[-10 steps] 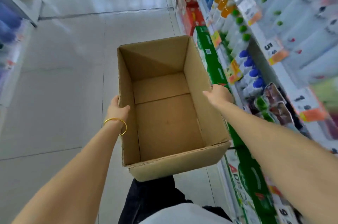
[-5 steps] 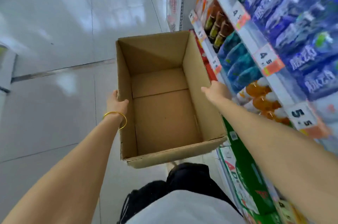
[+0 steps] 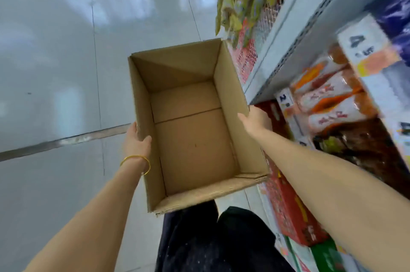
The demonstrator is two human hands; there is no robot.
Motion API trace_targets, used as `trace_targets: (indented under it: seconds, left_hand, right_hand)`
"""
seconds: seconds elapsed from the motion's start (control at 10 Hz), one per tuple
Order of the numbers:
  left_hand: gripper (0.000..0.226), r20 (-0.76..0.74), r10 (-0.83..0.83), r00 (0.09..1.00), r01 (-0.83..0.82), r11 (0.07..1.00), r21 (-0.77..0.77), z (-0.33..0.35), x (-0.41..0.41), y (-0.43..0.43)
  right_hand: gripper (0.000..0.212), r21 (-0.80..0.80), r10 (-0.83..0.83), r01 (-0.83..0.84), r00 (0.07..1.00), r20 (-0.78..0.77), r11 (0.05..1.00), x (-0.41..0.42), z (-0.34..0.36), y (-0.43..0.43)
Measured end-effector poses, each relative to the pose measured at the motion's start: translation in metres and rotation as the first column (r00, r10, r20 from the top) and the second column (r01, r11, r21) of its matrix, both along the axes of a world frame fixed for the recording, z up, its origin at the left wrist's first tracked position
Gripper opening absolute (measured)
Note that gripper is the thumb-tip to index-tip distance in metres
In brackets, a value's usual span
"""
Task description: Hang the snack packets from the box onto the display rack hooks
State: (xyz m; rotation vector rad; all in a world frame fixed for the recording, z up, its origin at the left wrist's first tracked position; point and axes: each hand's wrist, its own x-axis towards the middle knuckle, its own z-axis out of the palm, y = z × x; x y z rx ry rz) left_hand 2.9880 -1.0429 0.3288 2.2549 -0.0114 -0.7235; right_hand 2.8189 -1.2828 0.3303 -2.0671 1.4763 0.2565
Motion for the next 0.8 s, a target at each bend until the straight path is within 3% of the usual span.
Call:
trace_targets:
  seconds: [0.3,0.5,0.6,0.8]
  left_hand:
    - [0.061,-0.073,0.022,0.997,-0.014,0.994,0.113,-0.191,0.162,-0.16]
    - [0.06,-0.097,-0.023,0.995,0.03,0.997,0.071,-0.347,0.215,-0.241]
    - [0.062,-0.149,-0.039,0.988,0.044,0.999,0.03,-0.406,0.218,-0.268]
    - [0.07,-0.288,-0.092,0.953,0.083,0.996,-0.044,-0.435,0.207,-0.286]
  right_hand:
    - [0.037,0.148,-0.02,0.033,0.996,-0.084,0.988,0.17,-0.206,-0.152]
    - [0.034,0.098,-0.07,0.086,0.985,-0.161,0.991,0.219,-0.353,-0.225]
    - [0.023,0.026,-0.126,0.134,0.97,-0.209,0.991,0.225,-0.399,-0.238]
    - [0.049,-0.039,-0.117,0.111,0.951,-0.285,0.993,0.219,-0.405,-0.224]
